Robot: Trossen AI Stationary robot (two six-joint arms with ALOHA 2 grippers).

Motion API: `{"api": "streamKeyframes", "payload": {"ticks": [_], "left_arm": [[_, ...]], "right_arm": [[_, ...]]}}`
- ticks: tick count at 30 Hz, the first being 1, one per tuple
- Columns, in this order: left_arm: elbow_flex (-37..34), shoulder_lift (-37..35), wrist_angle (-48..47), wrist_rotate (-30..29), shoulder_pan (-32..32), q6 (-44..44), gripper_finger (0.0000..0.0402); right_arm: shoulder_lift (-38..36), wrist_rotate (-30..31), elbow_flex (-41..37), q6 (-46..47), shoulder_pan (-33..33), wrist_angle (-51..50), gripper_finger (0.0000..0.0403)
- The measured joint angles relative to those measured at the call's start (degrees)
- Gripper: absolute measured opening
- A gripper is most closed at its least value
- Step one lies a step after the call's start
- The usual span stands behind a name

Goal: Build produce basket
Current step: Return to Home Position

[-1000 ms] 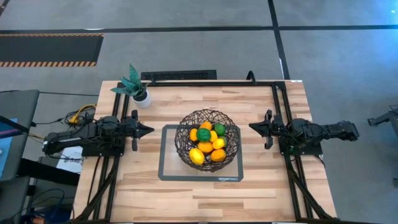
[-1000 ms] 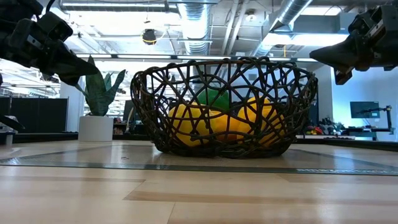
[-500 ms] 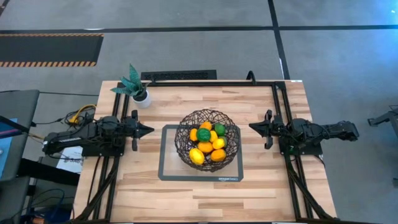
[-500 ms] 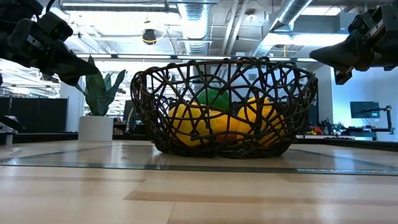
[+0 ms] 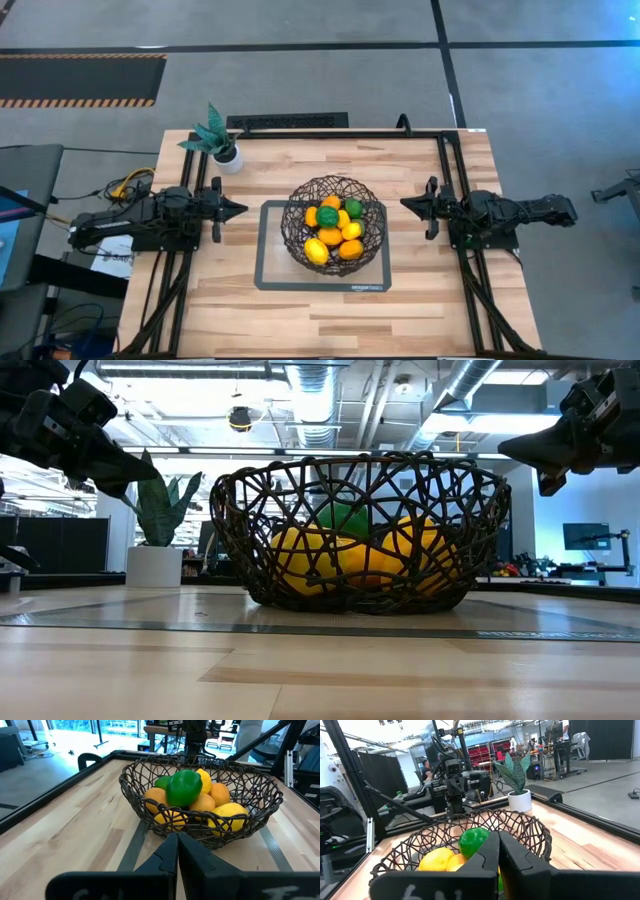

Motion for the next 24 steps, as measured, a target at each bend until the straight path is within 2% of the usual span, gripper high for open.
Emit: {"api": "streamKeyframes", "payload": {"ticks": [24], "left_arm": [[0.0,0.0,0.0,0.0,0.0,0.0,0.0000]], "right_arm": [[0.0,0.0,0.0,-0.1,0.0,0.0,0.0022]]}}
